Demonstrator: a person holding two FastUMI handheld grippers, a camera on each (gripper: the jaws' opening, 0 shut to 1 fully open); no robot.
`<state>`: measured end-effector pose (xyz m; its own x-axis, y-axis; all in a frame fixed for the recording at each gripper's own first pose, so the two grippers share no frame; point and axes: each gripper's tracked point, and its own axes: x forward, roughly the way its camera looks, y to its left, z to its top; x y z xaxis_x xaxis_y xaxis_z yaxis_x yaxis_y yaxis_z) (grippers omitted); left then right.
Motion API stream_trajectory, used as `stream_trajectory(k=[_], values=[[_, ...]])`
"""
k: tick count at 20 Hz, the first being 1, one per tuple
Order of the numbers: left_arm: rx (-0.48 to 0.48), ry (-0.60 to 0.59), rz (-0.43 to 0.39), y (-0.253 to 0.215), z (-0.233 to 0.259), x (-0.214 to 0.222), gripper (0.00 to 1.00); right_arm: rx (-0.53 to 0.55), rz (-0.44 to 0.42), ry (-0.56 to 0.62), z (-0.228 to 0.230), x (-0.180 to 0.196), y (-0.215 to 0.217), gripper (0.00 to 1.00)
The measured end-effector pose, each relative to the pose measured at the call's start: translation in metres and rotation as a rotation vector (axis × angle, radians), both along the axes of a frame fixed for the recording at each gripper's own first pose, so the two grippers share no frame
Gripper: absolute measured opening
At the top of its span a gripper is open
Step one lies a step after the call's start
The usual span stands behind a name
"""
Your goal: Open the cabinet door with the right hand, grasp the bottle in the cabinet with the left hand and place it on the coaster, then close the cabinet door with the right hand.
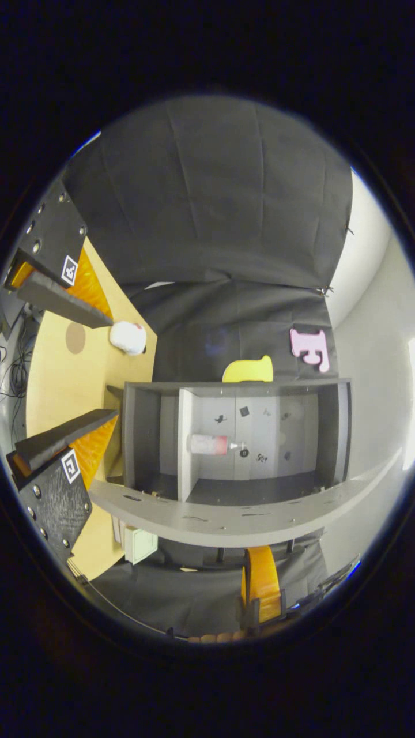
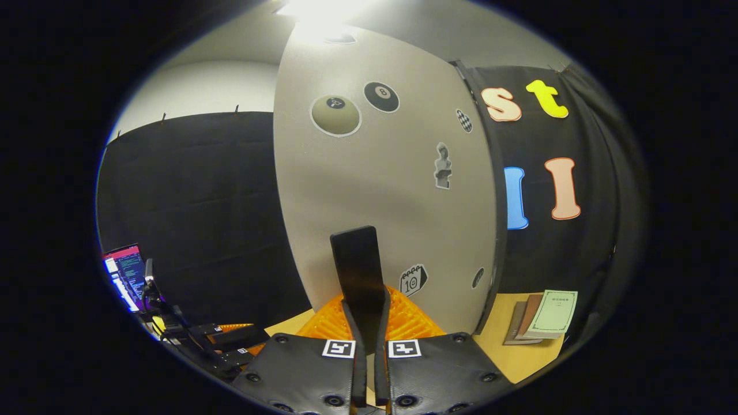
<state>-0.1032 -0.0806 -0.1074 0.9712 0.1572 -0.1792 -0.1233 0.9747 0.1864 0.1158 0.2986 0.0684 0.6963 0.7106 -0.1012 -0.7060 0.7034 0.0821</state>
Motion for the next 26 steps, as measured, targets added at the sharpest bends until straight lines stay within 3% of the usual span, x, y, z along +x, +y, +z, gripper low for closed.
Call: stream_trajectory(k=[10,11,12,14,17,20,26], values=[[-0.015,0.026,-0.138,-0.052,-0.016,0.023,0.87,-0.004,-0.171,-0.009,0.001,0.007,-0.034,0.06],[-0.016,0.028,-0.151,-0.056,-0.019,0.022,0.85,-0.009,-0.194,-0.014,0.002,0.010,-0.038,0.10],[-0.016,0.031,-0.162,-0.059,-0.019,0.023,0.86,-0.011,-0.216,-0.016,0.002,0.014,-0.042,0.06],[-0.015,0.032,-0.184,-0.066,-0.020,0.028,0.87,0.001,-0.257,-0.011,0.001,0.016,-0.047,0.06],[-0.021,0.042,-0.213,-0.067,-0.023,0.043,0.85,0.031,-0.318,0.004,0.002,0.019,-0.053,0.06],[-0.014,0.054,-0.239,-0.066,-0.027,0.053,0.85,0.071,-0.312,0.032,0.003,0.018,-0.048,0.06],[-0.049,0.087,-0.291,-0.057,-0.034,0.074,0.86,0.059,-0.401,0.010,0.003,0.021,-0.058,0.02]])
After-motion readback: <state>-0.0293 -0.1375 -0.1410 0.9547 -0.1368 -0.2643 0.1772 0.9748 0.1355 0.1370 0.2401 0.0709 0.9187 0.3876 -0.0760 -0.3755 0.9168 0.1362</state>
